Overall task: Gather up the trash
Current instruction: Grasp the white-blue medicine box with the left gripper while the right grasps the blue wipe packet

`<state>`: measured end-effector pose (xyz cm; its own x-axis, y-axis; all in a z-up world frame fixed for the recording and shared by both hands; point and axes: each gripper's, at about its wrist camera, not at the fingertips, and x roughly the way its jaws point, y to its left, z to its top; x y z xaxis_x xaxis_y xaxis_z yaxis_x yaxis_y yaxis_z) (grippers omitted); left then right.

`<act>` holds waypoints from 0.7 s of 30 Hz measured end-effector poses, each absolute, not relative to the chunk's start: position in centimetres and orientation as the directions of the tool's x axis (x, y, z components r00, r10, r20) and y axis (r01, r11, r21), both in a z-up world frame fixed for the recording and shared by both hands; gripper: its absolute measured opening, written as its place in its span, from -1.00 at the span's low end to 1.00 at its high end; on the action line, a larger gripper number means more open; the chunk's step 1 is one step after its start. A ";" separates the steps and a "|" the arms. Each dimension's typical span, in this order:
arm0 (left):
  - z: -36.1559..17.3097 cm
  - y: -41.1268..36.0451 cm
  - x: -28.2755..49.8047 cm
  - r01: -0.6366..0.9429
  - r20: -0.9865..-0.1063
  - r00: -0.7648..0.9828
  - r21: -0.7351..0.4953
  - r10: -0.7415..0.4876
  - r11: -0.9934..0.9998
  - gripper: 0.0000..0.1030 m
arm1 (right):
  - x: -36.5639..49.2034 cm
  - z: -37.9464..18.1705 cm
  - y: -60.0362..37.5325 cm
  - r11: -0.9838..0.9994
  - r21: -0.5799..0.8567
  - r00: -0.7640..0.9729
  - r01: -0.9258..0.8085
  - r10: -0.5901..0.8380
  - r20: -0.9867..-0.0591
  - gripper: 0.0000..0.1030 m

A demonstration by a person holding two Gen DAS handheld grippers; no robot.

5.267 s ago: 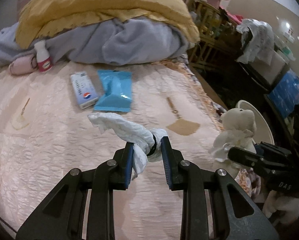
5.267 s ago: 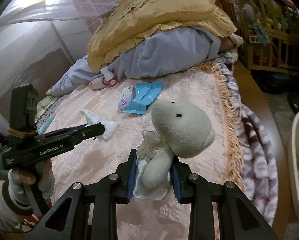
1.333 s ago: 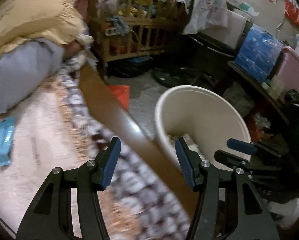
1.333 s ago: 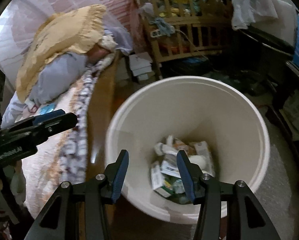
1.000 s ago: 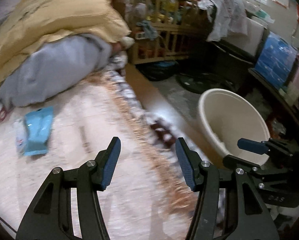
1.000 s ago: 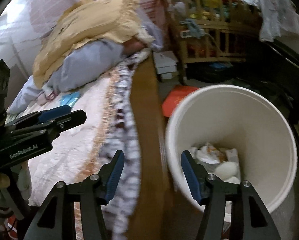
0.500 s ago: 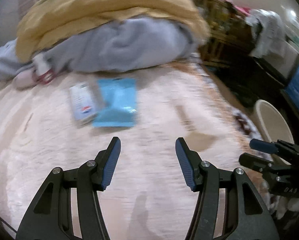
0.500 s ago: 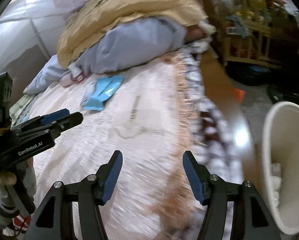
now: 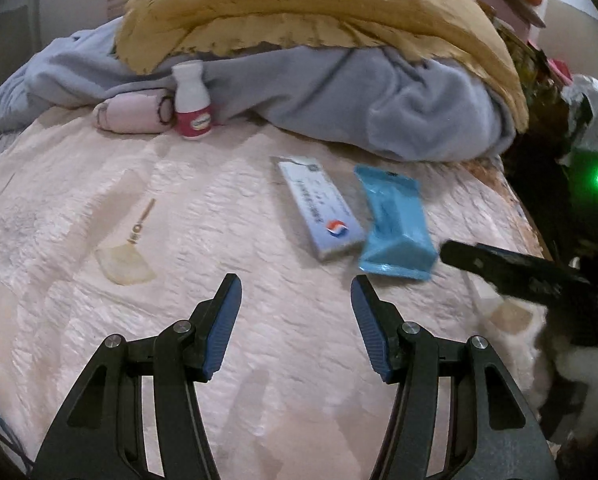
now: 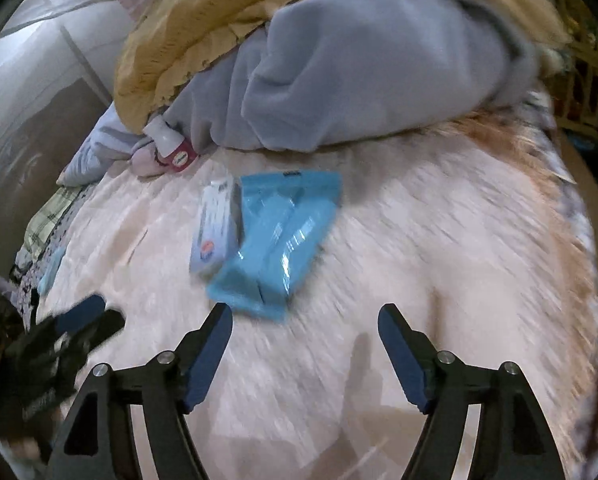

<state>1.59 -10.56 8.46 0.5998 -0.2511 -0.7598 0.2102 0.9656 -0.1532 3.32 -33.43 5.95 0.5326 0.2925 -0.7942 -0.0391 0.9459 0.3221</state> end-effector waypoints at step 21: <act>3.0 -16.0 13.1 0.108 -0.812 0.539 -0.199 -0.226 0.974 -0.09 | 0.6 7.9 -35.9 0.960 0.251 0.592 -0.125 0.275 -0.758 -0.19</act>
